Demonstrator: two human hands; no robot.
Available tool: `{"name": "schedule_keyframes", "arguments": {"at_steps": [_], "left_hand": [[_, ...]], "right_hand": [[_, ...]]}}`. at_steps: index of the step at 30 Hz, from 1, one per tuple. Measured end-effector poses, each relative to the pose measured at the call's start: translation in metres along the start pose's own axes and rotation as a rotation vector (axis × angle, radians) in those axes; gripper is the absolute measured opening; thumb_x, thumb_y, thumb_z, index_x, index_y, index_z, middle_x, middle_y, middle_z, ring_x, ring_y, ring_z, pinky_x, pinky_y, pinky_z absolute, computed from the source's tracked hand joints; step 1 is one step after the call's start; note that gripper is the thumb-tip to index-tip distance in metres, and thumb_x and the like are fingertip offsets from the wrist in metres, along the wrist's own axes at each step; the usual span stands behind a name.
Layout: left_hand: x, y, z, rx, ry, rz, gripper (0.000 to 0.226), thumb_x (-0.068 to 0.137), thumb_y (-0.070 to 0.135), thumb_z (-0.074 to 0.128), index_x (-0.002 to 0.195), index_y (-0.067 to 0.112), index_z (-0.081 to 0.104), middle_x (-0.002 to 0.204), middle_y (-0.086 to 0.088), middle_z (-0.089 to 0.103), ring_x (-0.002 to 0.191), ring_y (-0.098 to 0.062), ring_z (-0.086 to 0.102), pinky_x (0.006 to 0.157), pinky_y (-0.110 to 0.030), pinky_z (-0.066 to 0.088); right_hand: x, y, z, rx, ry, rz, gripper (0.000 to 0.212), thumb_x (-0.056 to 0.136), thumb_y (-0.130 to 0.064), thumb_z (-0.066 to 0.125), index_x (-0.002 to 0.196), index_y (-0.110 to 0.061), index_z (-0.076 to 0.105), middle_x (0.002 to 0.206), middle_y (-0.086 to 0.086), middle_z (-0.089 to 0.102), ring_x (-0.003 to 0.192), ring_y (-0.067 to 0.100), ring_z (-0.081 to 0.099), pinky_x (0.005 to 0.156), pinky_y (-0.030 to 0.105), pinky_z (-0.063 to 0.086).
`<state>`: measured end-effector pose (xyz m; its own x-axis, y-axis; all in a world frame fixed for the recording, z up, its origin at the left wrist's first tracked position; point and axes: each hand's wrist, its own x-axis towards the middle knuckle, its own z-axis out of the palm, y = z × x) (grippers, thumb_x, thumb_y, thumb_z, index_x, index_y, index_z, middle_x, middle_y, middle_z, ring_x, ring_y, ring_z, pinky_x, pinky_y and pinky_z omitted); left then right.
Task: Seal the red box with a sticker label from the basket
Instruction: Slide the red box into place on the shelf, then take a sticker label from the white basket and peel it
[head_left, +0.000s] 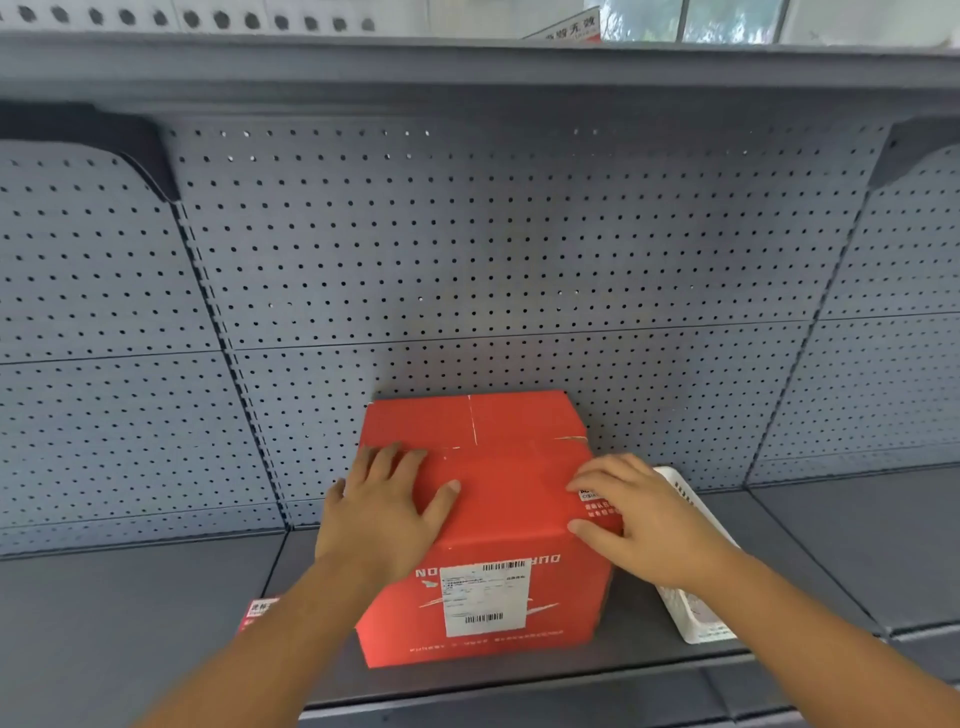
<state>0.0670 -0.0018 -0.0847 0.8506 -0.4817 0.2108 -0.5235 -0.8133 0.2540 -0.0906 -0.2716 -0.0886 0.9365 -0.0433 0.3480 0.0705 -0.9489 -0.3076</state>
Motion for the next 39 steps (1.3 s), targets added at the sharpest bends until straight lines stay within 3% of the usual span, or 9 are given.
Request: {"name": "schedule_keyframes", "arguments": {"at_steps": [8, 16, 26, 30, 39], "left_hand": [[-0.003, 0.002, 0.001, 0.011, 0.010, -0.012, 0.072, 0.088, 0.081, 0.018, 0.145, 0.041, 0.033, 0.159, 0.013, 0.031, 0.150, -0.017, 0.012, 0.113, -0.054, 0.032], [-0.002, 0.002, 0.001, 0.022, 0.016, -0.020, 0.073, 0.088, 0.081, 0.016, 0.147, 0.041, 0.033, 0.160, 0.013, 0.031, 0.151, -0.017, 0.013, 0.114, -0.054, 0.032], [-0.002, 0.001, 0.003, 0.028, 0.022, -0.018, 0.073, 0.088, 0.081, 0.015, 0.147, 0.042, 0.032, 0.160, 0.014, 0.031, 0.151, -0.017, 0.013, 0.114, -0.055, 0.033], [-0.002, 0.001, 0.002, 0.030, 0.020, -0.018, 0.073, 0.088, 0.080, 0.015, 0.148, 0.041, 0.031, 0.161, 0.013, 0.030, 0.151, -0.017, 0.012, 0.114, -0.054, 0.032], [-0.003, 0.001, 0.003, 0.037, 0.020, -0.011, 0.069, 0.090, 0.076, 0.020, 0.148, 0.041, 0.030, 0.160, 0.013, 0.030, 0.151, -0.017, 0.013, 0.114, -0.054, 0.033]], "right_hand": [[0.005, 0.017, -0.010, 0.167, -0.035, -0.024, 0.031, 0.084, -0.047, 0.076, 0.110, -0.032, 0.073, 0.122, -0.021, 0.063, 0.124, 0.000, 0.048, 0.108, 0.023, 0.036], [0.008, 0.018, -0.016, 0.046, -0.052, -0.083, 0.025, 0.088, -0.046, 0.071, 0.103, -0.026, 0.076, 0.121, -0.017, 0.069, 0.119, 0.003, 0.053, 0.104, 0.021, 0.038], [0.006, 0.009, -0.016, -0.021, 0.024, -0.129, 0.008, 0.087, -0.027, 0.071, 0.085, -0.022, 0.078, 0.105, -0.018, 0.072, 0.108, 0.000, 0.052, 0.090, 0.005, 0.033], [0.005, 0.007, -0.016, 0.033, 0.053, -0.052, 0.007, 0.084, -0.023, 0.073, 0.077, -0.022, 0.074, 0.098, -0.019, 0.070, 0.105, 0.002, 0.053, 0.090, 0.015, 0.043], [0.000, 0.010, -0.017, 0.181, 0.083, 0.207, 0.017, 0.086, -0.018, 0.071, 0.071, -0.023, 0.071, 0.094, -0.021, 0.070, 0.106, -0.005, 0.050, 0.081, 0.003, 0.033]]}}
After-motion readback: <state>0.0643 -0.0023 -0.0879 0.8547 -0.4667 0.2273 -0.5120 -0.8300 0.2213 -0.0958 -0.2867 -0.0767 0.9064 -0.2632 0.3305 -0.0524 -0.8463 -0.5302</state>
